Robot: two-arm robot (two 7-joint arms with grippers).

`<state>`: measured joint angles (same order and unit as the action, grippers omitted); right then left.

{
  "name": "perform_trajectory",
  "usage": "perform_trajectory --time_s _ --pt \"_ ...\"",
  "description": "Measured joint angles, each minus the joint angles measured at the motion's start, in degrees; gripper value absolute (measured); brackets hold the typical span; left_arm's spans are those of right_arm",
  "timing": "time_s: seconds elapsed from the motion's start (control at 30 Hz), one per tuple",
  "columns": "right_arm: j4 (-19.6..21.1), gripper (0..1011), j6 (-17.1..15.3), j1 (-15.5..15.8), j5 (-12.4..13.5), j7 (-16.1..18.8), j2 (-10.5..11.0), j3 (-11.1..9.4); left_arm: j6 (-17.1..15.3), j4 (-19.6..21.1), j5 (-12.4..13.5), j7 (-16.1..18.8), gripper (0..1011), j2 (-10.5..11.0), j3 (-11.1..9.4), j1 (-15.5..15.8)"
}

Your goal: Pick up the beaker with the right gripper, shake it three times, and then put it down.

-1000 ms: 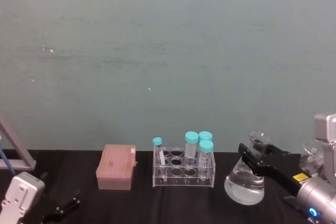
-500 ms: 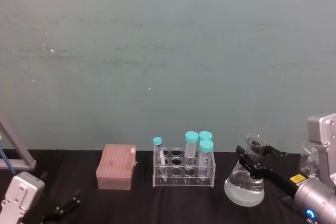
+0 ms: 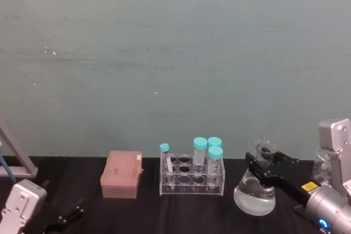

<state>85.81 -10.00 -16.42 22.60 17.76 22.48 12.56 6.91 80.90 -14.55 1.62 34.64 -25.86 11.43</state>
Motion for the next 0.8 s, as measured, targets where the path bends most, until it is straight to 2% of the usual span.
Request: perform_trajectory --time_s 0.37,0.6,0.8 --pt "0.0 460 0.0 0.0 0.0 0.0 0.0 0.0 0.0 0.0 0.0 0.0 1000 0.0 0.0 0.0" --pt "-0.6 460 0.5 -0.3 1.8 0.7 -0.8 0.0 0.0 0.0 0.0 0.0 1000 0.0 0.0 0.0" --pt "-1.4 460 1.2 -0.5 2.6 1.1 -1.4 0.9 0.0 0.0 0.0 0.0 1000 0.0 0.0 0.0"
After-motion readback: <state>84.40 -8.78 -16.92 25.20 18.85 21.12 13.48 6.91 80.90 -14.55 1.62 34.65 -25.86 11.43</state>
